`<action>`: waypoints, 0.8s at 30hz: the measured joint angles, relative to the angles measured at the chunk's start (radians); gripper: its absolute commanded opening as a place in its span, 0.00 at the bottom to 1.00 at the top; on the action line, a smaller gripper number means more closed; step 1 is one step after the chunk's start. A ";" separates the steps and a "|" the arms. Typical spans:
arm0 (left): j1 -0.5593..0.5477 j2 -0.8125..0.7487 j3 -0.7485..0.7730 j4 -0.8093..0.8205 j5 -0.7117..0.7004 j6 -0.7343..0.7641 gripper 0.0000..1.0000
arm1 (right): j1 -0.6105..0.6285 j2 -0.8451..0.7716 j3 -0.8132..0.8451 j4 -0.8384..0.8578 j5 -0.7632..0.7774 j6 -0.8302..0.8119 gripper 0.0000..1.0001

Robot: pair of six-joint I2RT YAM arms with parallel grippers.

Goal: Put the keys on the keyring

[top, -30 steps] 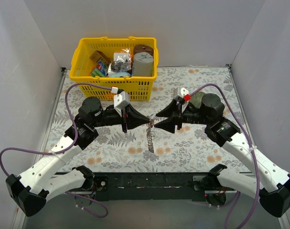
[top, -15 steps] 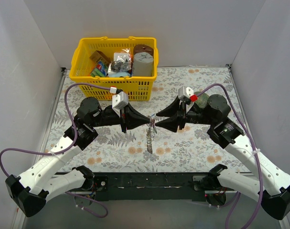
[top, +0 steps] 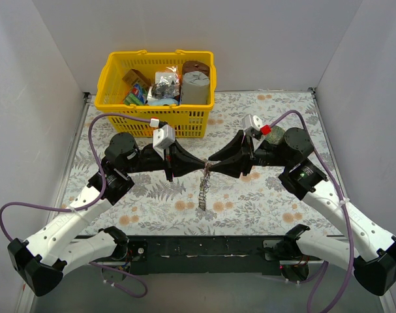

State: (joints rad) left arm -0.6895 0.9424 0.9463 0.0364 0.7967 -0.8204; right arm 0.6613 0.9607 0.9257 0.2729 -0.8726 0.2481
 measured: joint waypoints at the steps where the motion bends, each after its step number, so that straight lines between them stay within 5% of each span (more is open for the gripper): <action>1: 0.000 0.000 0.000 0.002 0.000 0.000 0.00 | 0.000 0.002 -0.001 0.001 -0.002 0.003 0.42; 20: 0.000 0.003 0.000 0.047 0.005 -0.031 0.00 | 0.000 0.010 -0.053 0.052 0.010 0.038 0.22; 24: 0.000 0.003 0.000 0.048 0.005 -0.033 0.00 | 0.001 0.010 -0.053 0.064 0.008 0.049 0.01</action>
State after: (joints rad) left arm -0.6891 0.9455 0.9463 0.0841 0.8017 -0.8536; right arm 0.6621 0.9703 0.8730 0.3367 -0.8642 0.2974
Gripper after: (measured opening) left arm 0.013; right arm 0.138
